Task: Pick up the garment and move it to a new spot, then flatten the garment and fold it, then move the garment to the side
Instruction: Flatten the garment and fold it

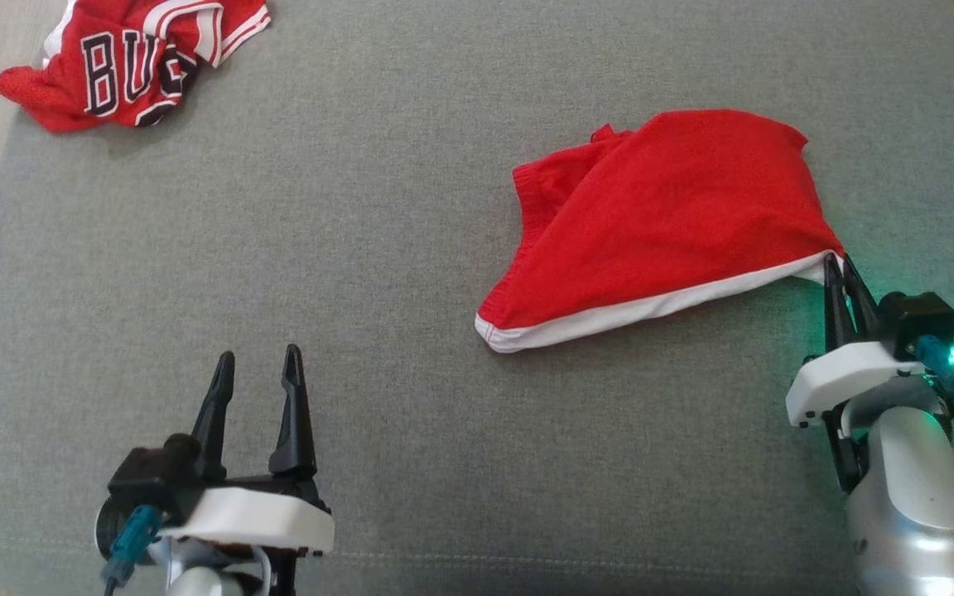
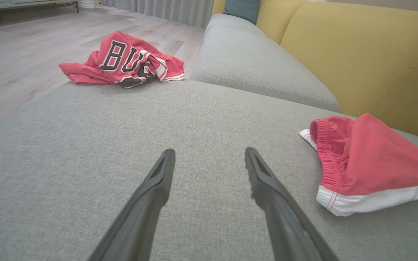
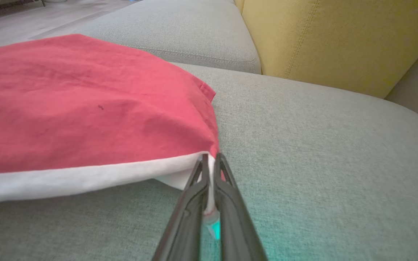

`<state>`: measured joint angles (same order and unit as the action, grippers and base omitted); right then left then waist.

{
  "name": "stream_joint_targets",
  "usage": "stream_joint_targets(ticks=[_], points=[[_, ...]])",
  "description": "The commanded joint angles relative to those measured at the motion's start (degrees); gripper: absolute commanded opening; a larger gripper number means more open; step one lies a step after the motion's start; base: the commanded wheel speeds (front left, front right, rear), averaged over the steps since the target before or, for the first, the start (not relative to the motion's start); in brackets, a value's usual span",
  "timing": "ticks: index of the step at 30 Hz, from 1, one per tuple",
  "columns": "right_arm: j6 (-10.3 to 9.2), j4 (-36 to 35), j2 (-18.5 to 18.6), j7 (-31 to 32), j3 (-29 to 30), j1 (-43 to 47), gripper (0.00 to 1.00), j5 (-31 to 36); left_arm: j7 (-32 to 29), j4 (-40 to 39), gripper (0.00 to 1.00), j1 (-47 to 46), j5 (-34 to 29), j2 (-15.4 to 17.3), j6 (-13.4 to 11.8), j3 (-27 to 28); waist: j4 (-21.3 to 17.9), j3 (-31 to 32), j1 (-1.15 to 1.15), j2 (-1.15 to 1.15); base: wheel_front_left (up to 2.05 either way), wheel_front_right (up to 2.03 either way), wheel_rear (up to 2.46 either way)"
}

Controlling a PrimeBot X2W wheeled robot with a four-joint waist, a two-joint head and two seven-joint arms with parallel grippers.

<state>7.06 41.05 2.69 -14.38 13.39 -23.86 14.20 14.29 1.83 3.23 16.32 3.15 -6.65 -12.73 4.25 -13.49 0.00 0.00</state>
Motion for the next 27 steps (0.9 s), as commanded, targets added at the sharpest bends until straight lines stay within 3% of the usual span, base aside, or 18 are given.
stream_joint_targets(ticks=[1,4,5,6,8,9,27], points=[[0.43,-1.4,0.2,-0.6,-1.0,-0.8,0.00,0.4,0.7,-1.7,1.00,-2.1,0.4,-0.3,-0.3,1.5,0.0,0.1,0.00,0.00,0.00,0.00,0.00],[0.43,-2.0,0.2,-0.6,-0.7,-0.6,0.04,0.2,0.7,-1.8,1.00,-2.0,0.3,-0.3,-0.3,1.6,-0.3,0.4,0.00,0.00,0.00,0.00,0.00],[0.43,-2.3,0.2,-0.6,-0.8,-0.5,0.32,0.0,0.7,-1.8,1.00,-1.9,0.3,-0.3,-0.3,1.7,-0.4,0.5,0.00,0.00,0.00,0.00,0.00],[0.43,-2.6,0.2,-0.6,-0.8,-0.2,0.47,-0.1,0.7,-1.8,1.00,-1.8,0.3,-0.3,-0.3,1.7,-0.6,0.7,0.00,0.00,0.00,0.00,0.00],[0.43,-3.3,0.2,-0.6,-0.9,0.4,0.93,-0.6,0.7,-1.9,1.00,-1.7,0.2,-0.3,-0.3,1.8,-0.9,0.9,0.00,0.00,0.00,0.00,0.00],[0.43,-3.6,0.2,-0.6,-1.0,0.7,1.00,-0.8,0.7,-1.9,1.00,-1.7,0.2,-0.3,-0.3,1.8,-1.1,1.1,0.00,0.00,0.00,0.00,0.00],[0.43,-9.6,0.2,-0.6,-3.5,7.2,1.00,-6.7,0.7,-2.0,1.00,-0.1,-0.6,-0.3,0.2,2.1,-3.9,4.8,0.00,0.00,0.00,0.00,0.00]])
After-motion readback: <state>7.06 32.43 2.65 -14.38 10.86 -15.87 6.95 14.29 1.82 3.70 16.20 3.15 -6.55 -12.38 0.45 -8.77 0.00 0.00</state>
